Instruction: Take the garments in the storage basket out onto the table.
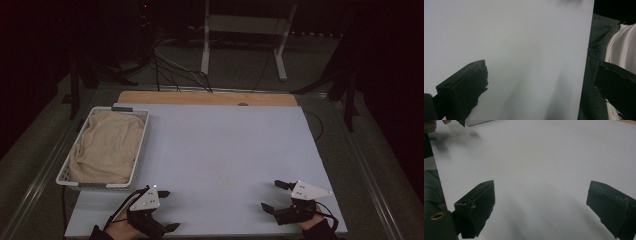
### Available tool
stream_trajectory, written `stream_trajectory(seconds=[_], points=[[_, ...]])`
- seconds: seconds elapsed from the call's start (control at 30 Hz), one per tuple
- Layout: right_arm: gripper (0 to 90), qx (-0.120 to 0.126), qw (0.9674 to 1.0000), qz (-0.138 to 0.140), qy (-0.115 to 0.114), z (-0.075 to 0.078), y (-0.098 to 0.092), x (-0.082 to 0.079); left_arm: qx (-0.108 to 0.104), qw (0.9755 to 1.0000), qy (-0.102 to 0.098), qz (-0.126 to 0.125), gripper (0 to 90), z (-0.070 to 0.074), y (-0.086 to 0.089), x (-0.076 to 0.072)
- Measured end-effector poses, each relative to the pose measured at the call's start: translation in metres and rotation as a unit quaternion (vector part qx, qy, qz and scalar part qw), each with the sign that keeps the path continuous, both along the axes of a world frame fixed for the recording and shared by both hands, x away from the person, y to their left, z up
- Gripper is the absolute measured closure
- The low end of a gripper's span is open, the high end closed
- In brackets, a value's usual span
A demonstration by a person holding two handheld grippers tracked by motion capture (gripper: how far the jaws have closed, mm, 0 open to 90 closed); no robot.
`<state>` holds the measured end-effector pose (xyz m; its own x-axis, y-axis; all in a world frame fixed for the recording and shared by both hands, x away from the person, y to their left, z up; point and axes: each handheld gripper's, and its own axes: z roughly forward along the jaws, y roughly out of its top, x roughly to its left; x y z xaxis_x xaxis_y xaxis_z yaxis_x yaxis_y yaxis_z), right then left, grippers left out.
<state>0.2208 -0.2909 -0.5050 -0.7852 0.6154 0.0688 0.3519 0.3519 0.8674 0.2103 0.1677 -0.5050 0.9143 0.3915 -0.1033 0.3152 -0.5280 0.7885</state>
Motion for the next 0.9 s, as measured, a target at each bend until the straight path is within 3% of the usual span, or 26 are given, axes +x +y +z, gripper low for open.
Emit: stream_trajectory(seconds=[0.57,0.8,0.9], points=[[9.0,0.003,0.9999,0.009,-0.006,0.004,0.003,-0.001,0.004,0.9994,0.027,-0.023,0.1,0.004,-0.004,0.003],[9.1,0.004,0.9999,0.011,-0.013,0.008,0.004,-0.003,0.004,0.9988,0.030,-0.039,0.1,0.011,-0.006,0.001],[9.0,0.006,0.9998,0.012,-0.015,0.010,0.005,-0.003,0.008,0.9987,0.021,-0.046,0.1,0.015,-0.008,0.000]])
